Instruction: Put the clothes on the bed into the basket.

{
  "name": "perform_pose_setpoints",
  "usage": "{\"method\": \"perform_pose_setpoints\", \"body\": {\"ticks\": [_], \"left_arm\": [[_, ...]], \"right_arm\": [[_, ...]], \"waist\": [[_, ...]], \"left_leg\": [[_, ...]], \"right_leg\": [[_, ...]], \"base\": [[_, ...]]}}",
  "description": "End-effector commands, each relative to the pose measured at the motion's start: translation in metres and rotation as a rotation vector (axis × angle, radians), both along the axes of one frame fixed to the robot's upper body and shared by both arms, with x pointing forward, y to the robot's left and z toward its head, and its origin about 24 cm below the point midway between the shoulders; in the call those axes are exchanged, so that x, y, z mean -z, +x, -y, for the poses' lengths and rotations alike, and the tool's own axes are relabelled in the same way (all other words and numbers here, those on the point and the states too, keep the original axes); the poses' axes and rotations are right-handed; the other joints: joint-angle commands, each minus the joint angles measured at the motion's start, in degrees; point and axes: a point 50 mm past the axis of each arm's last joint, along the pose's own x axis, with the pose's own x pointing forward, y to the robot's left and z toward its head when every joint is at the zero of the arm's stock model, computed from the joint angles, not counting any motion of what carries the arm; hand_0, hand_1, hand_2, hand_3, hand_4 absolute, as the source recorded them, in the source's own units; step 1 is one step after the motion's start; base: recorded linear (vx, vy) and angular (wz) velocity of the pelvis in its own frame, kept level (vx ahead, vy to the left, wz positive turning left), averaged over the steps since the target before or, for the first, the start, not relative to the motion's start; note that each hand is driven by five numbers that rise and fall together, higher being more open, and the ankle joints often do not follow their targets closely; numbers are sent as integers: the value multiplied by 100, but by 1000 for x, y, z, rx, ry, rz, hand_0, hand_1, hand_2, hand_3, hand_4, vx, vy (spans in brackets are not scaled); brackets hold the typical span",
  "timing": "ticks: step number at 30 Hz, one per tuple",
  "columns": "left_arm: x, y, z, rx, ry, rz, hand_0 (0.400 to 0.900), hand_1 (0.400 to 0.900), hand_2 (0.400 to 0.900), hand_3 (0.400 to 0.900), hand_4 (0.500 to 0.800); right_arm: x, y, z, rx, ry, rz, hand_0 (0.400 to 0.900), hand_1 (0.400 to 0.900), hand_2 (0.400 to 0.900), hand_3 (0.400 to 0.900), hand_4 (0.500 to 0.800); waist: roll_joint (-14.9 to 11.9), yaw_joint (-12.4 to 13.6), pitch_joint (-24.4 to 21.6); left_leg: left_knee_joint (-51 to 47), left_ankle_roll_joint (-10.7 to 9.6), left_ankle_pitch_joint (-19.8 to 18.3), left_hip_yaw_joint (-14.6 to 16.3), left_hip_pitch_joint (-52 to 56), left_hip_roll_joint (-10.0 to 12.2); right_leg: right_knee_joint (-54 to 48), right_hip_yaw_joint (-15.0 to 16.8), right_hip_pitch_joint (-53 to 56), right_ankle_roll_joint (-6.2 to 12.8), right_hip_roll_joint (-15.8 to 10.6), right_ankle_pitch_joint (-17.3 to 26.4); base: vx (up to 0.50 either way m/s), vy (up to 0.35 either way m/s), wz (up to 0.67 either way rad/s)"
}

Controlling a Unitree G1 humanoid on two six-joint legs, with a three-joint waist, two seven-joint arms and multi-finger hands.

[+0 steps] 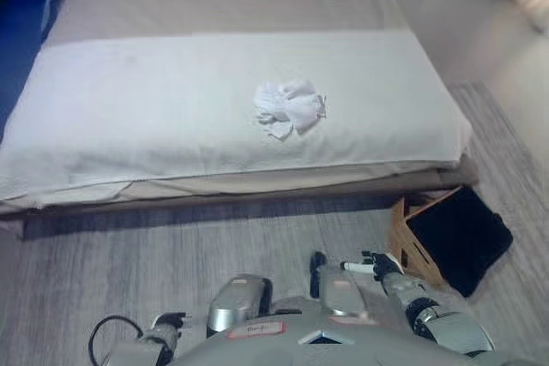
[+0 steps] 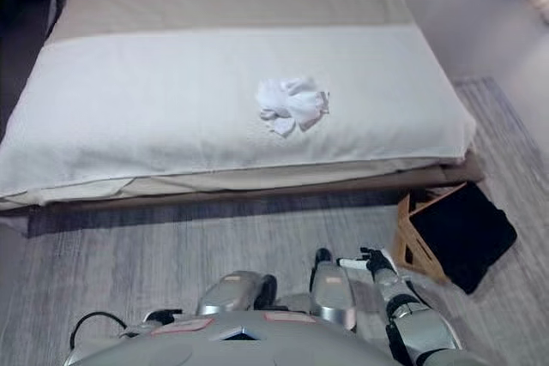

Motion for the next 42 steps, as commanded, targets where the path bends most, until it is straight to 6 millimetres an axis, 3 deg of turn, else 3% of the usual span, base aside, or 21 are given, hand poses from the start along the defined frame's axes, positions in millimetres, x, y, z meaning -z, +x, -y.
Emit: {"method": "perform_pose_setpoints", "body": {"ticks": [1,3,4,5,8,9,11,13,14,16,17,18,19,20,22,23,25,26,27,33,42], "left_arm": [[-4,-30,-19,7,59,-94,900,900,900,900,800],[-3,-33,-16,0,56,-99,900,900,900,900,800],[-2,-30,-15,17,62,-87,900,900,900,900,800],[-2,-27,-14,25,59,-80,900,900,900,900,800],[-3,-10,-12,49,77,-25,900,900,900,900,800],[-3,-11,-14,24,89,-20,900,900,900,900,800],[-3,-14,-13,19,93,-20,900,900,900,900,800],[-1,-16,-8,43,89,-32,900,900,900,900,800],[-1,-16,-6,49,88,-35,900,900,900,900,800],[0,-25,-5,19,98,-54,900,900,900,900,800],[0,-26,-5,20,100,-56,900,900,900,900,800],[0,-23,-5,40,103,-44,900,900,900,900,800],[0,-23,-5,39,103,-43,900,900,900,900,800],[-1,-19,-5,39,112,-28,900,900,900,900,800],[-1,-15,-5,44,121,-19,900,900,900,900,800],[-1,-15,-5,44,120,-18,900,900,900,900,800],[-2,-6,-7,41,139,8,900,900,900,900,800],[-3,-4,-8,35,144,17,900,900,900,900,800],[-3,-4,-8,35,143,18,900,900,900,900,800],[-7,14,-15,1,161,80,900,900,900,900,800],[-9,26,-15,25,158,110,900,900,900,900,800]], "right_arm": [[4,-45,28,-31,-112,-186,900,900,900,900,800],[1,-33,27,-89,-125,-159,900,900,900,900,800],[-1,-21,27,-131,-140,-131,900,900,900,900,800],[-4,-16,30,-131,-150,-116,900,900,900,900,800],[-28,42,39,-207,-243,59,900,900,900,900,800],[-39,59,45,-213,-274,105,900,900,900,900,800],[-58,88,53,-230,-339,175,900,900,900,900,800],[-78,114,59,-242,-381,247,900,900,900,900,800],[-88,127,60,-261,-408,283,900,900,900,900,800],[-108,155,49,-321,-440,369,900,900,900,900,800],[-116,164,44,-341,-455,414,900,900,900,900,800],[-143,192,31,-379,-459,533,900,900,900,900,800],[-143,192,31,-379,-459,534,900,900,900,900,800],[-169,216,23,-407,-493,615,900,900,900,900,800],[-200,238,14,-433,-533,699,900,900,900,900,800],[-200,238,13,-433,-534,700,900,900,900,900,800],[-256,266,13,-407,-620,820,900,900,900,900,800],[-273,272,15,-386,-647,852,900,900,900,900,800],[-273,272,15,-386,-647,853,900,900,900,900,800],[-361,291,25,-324,-802,963,900,900,900,900,800],[-414,291,29,-317,-936,1006,900,900,900,900,800]], "waist": [[-173,-47,-73],[-124,-76,-274],[-64,-76,-267],[-83,-67,-241],[-194,179,129],[-206,269,198],[-190,402,246],[5,493,275],[119,565,302],[243,623,275],[290,588,262],[305,584,246],[304,586,242],[276,633,235],[253,666,292],[253,666,296],[213,727,466],[202,756,508],[204,751,514],[199,997,816],[277,1166,955]], "left_leg": [[-1888,-421,668,-58,1516,353],[-1869,-563,568,-73,1677,628],[-1269,-643,626,-117,1567,768],[-949,-687,726,-95,1350,694],[723,-779,1196,-90,123,338],[706,-752,1164,-39,-157,281],[-43,-712,1063,263,-449,513],[-1133,-828,1792,469,-711,1031],[-1660,-842,2057,530,-821,1146],[-1824,-856,2104,414,-752,1240],[-1855,-923,2193,554,-696,1262],[-1902,-951,2222,596,-735,1216],[-1902,-950,2223,600,-742,1216],[-1902,-924,2187,624,-807,1176],[-1902,-932,2197,682,-871,1175],[-1902,-932,2197,684,-872,1175],[-1902,-937,2244,694,-994,1189],[-1902,-930,2255,669,-1023,1188],[-1902,-930,2256,668,-1024,1188],[-1902,-951,2395,378,-1370,1148],[-1902,-966,2481,138,-1685,1068]], "right_leg": [[-1318,-24,13,-120,-148,1725],[-1054,-150,11,-208,-35,1547],[-862,-160,78,-349,63,1349],[-866,-190,141,-370,30,1292],[-929,-185,434,-569,20,1134],[-968,-194,479,-592,27,1071],[-1084,-192,590,-551,19,965],[-1086,-178,628,-515,136,834],[-1061,-150,658,-519,206,742],[-925,-39,664,-504,297,604],[-926,-20,655,-483,311,650],[-983,15,556,-464,291,707],[-980,19,546,-463,291,707],[-1044,80,413,-458,256,783],[-1061,104,297,-440,215,834],[-1058,107,292,-440,215,833],[-988,89,102,-436,191,854],[-955,73,60,-437,188,854],[-951,72,58,-437,187,852],[-678,-121,-263,-446,174,784],[-649,-352,-429,-424,105,792]], "base": [[343,-336,38],[387,-380,45],[287,-293,43],[202,-272,34],[22,-233,-5],[58,-180,-14],[145,-53,-8],[182,81,-26],[182,96,-47],[192,76,-50],[119,121,-47],[36,95,-26],[9,113,-38],[9,75,-21],[-2,68,-17],[-32,34,-6],[-54,36,0],[0,0,0],[2,7,7],[-22,-14,28],[31,-16,22]]}}
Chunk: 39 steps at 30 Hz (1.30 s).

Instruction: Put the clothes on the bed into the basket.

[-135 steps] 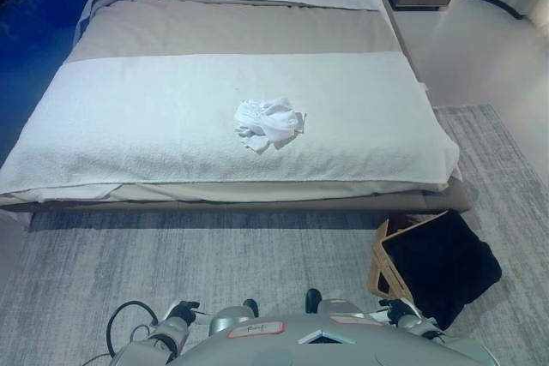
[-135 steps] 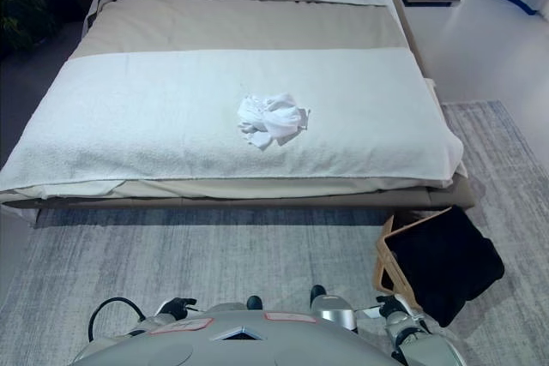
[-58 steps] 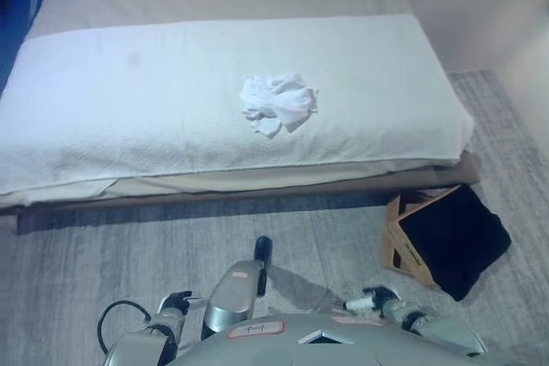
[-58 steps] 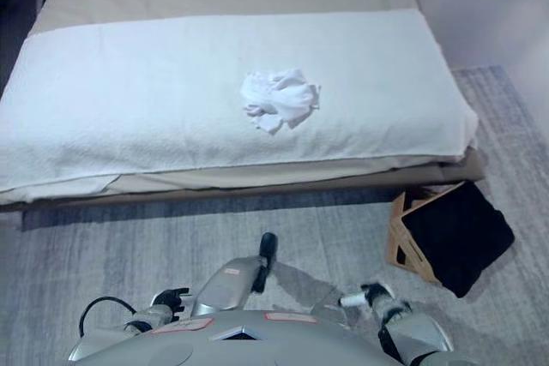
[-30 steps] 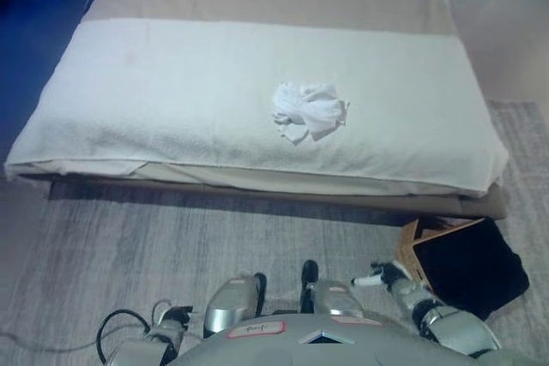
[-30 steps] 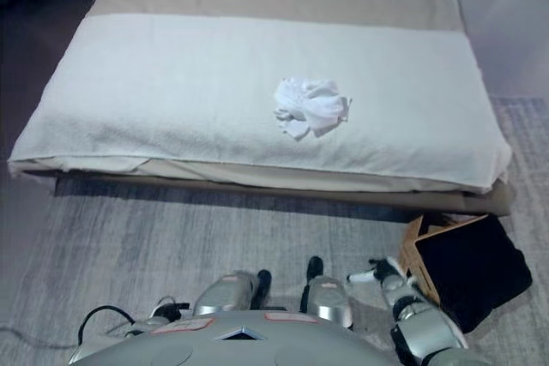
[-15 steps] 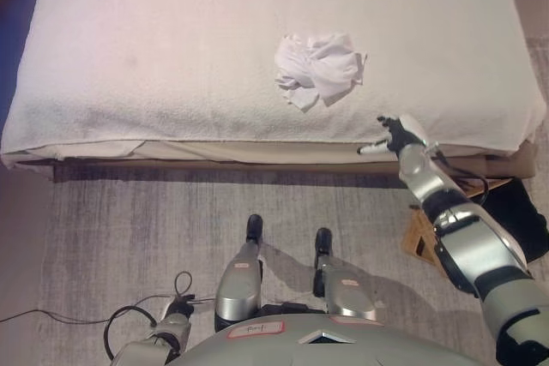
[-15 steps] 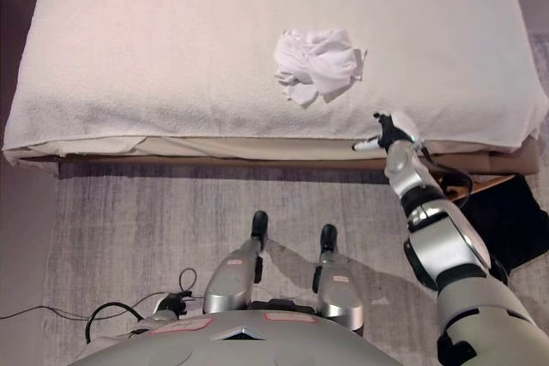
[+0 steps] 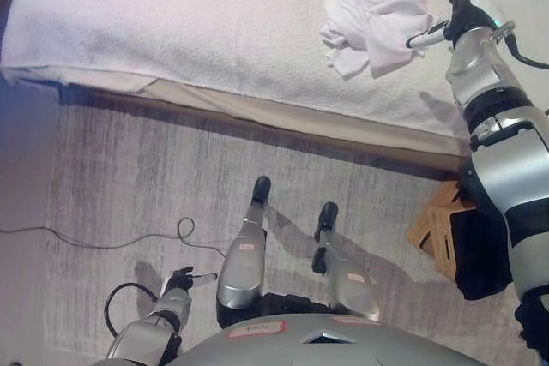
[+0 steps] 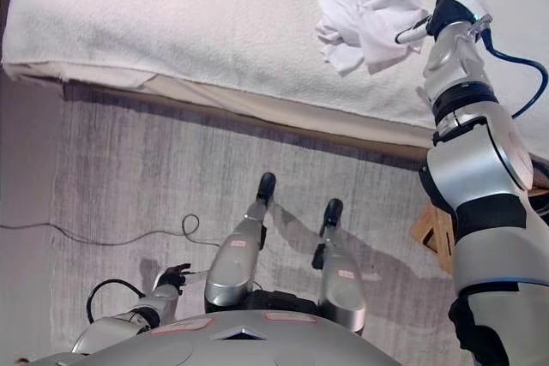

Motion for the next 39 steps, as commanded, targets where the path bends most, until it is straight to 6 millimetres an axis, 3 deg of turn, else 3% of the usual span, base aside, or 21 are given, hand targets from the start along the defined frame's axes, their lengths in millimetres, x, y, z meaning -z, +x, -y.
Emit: {"method": "perform_pose_setpoints", "body": {"ticks": [1,7,16,24,34,35,36,37,39], "left_arm": [[-5,-15,-27,17,101,-67,900,900,900,900,800],[-7,-10,-31,6,100,-50,900,900,900,900,800],[-8,-6,-34,-20,89,-29,900,900,900,900,800],[-11,0,-38,-62,74,13,900,900,900,900,800],[-13,4,-40,-100,62,59,900,900,900,900,800],[-14,5,-41,-105,62,68,900,900,900,900,800],[-14,5,-41,-105,62,69,900,900,900,900,800],[-14,5,-41,-112,62,74,900,900,900,900,800],[-14,6,-41,-118,59,77,900,900,900,900,800]], "right_arm": [[-74,2,1,4,-172,177,900,900,900,900,800],[-93,0,4,5,-188,194,900,900,900,900,800],[-99,-1,6,-9,-116,207,900,900,900,900,800],[-119,-7,15,-3,-53,257,900,900,900,900,800],[-145,-24,44,82,-94,278,900,900,900,900,800],[-153,-29,49,101,-102,293,624,624,624,624,634],[-153,-29,49,101,-103,293,565,565,565,565,599],[-159,-31,52,114,-127,304,400,400,400,400,500],[-161,-32,52,117,-134,313,400,400,400,400,500]], "waist": [[-104,51,-106],[-23,113,40],[154,233,290],[355,380,475],[533,522,557],[507,502,547],[508,500,549],[508,491,549],[506,483,557]], "left_leg": [[-190,52,289,-13,-233,-72],[-190,50,356,-120,-436,-111],[-190,51,468,-251,-775,-155],[-180,21,611,-404,-1198,-199],[-181,-3,705,-518,-1512,-257],[-190,-19,573,-516,-1476,-297],[-189,-19,573,-515,-1478,-299],[-190,-24,576,-520,-1484,-303],[-190,-27,575,-513,-1482,-306]], "right_leg": [[921,74,-629,140,-350,-167],[1050,17,-846,126,-368,-222],[1393,-52,-1295,82,-420,-384],[1915,-106,-1903,35,-498,-593],[2468,-161,-2433,19,-601,-837],[2565,-127,-2432,42,-621,-1082],[2570,-127,-2435,41,-623,-1085],[2586,-116,-2450,41,-621,-1094],[2590,-102,-2455,41,-614,-1101]], "base": [[15,8,10],[8,-3,10],[4,-19,10],[-12,-24,11],[3,-26,9],[95,-71,15],[99,-67,13],[0,0,0],[0,0,0]]}}
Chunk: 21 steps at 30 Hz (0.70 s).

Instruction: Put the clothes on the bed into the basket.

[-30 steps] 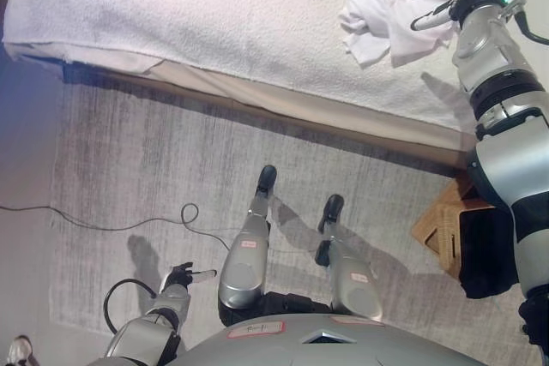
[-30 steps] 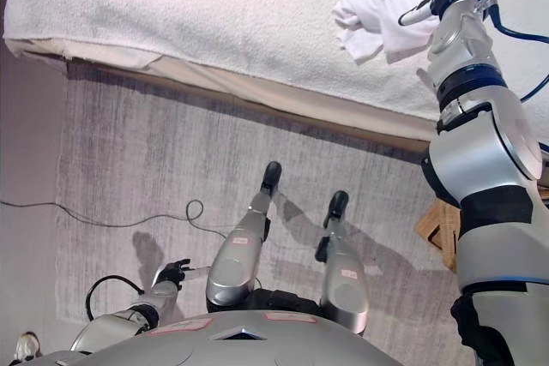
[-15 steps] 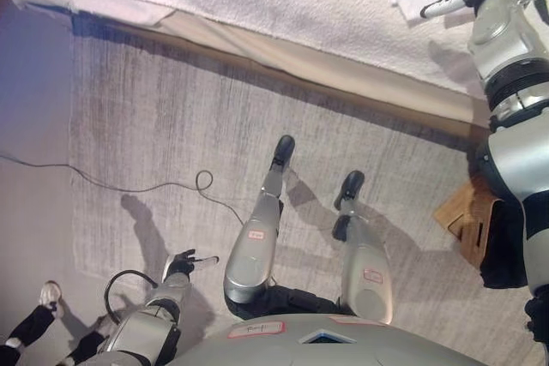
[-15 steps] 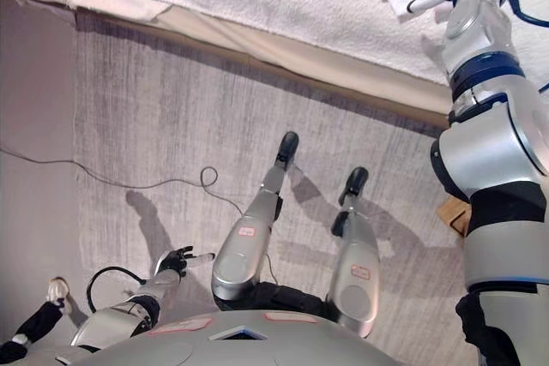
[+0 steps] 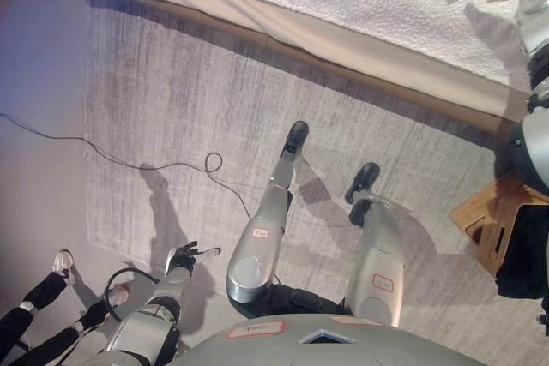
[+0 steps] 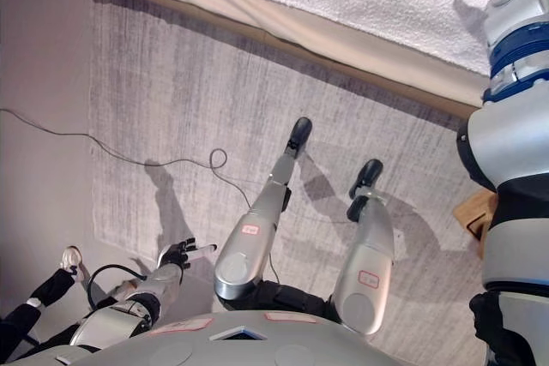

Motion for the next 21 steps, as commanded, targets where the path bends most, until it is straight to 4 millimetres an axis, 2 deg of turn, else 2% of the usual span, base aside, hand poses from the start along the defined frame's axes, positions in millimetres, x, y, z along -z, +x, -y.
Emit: {"method": "perform_pose_setpoints", "body": {"ticks": [1,3,4,12,21], "left_arm": [[-2,-34,-42,-87,108,-111,900,900,900,900,800],[-2,-34,-41,-90,109,-108,900,900,900,900,800],[-3,-32,-43,-94,114,-102,900,900,900,900,800],[-4,-35,-49,-114,129,-113,900,900,900,900,800],[-3,-44,-53,-128,135,-149,900,900,900,900,800]], "right_arm": [[-63,-21,17,64,-145,154,400,400,400,400,500],[-64,-19,13,58,-173,149,400,400,400,400,500],[-63,-18,11,53,-183,145,400,400,400,400,500],[-58,-15,8,57,-187,127,400,400,400,400,500],[-40,-12,11,61,-180,75,400,400,400,400,500]], "waist": [[-31,129,23],[-49,113,33],[-14,144,52],[-33,95,23],[-230,-80,-178]], "left_leg": [[-334,81,208,93,238,50],[-334,86,199,104,271,51],[-334,95,340,88,227,72],[-334,86,306,87,421,56],[-314,108,146,228,867,19]], "right_leg": [[-708,211,441,213,69,239],[-701,218,455,214,72,251],[-776,173,434,183,106,463],[-918,168,704,188,135,490],[-1419,224,1349,233,167,716]], "base": [[0,0,0],[-51,15,-4],[-105,35,-9],[-14,6,-2],[9,24,-8]]}}
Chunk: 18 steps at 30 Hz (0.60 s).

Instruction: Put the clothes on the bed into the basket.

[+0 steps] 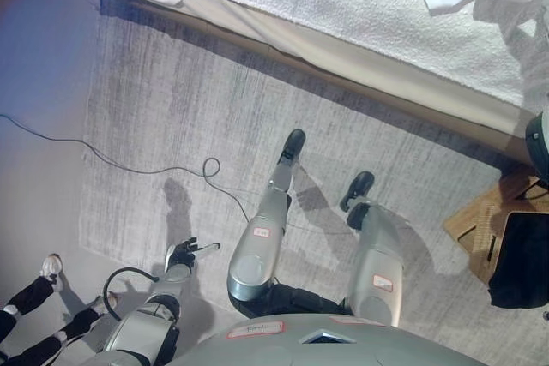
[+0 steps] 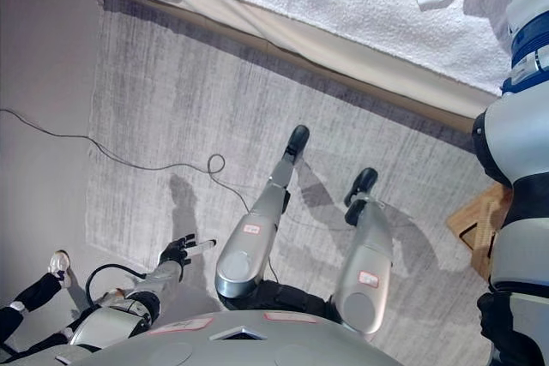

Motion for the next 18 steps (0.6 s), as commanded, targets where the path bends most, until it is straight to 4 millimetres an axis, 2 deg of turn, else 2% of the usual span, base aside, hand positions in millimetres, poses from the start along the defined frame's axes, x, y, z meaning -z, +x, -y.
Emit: {"method": "perform_pose_setpoints", "body": {"ticks": [1,7,8,12,18], "left_arm": [[-1,-48,-50,-99,138,-174,900,900,900,900,800],[1,-62,-53,-136,133,-221,900,900,900,900,800],[1,-67,-55,-161,134,-235,900,900,900,900,800],[2,-75,-55,-197,134,-255,900,900,900,900,800],[4,-93,-54,-247,124,-307,900,900,900,900,800]], "right_arm": [[-28,-8,7,31,-101,74,400,400,400,400,500],[-7,-7,13,35,-85,30,400,400,400,400,500],[1,-7,14,36,-76,17,400,400,400,400,500],[10,-6,15,22,-49,18,400,400,400,400,500],[31,-12,30,36,-3,7,400,400,400,400,500]], "waist": [[-277,-106,-224],[-508,-296,-567],[-614,-385,-682],[-752,-524,-879],[-968,-790,-1299]], "left_leg": [[-463,105,72,320,446,-57],[-478,122,-125,488,907,-59],[-477,136,-230,587,1132,-55],[-451,167,-353,728,1385,-33],[-416,205,-584,1012,1865,0]], "right_leg": [[-1394,310,792,324,50,780],[-1975,415,1465,397,80,1005],[-2111,486,1697,420,90,1038],[-2347,595,1963,465,65,1137],[-2639,786,2390,533,27,1246]], "base": [[46,60,-16],[44,50,-19],[46,57,-28],[46,40,-32],[49,18,-29]]}}
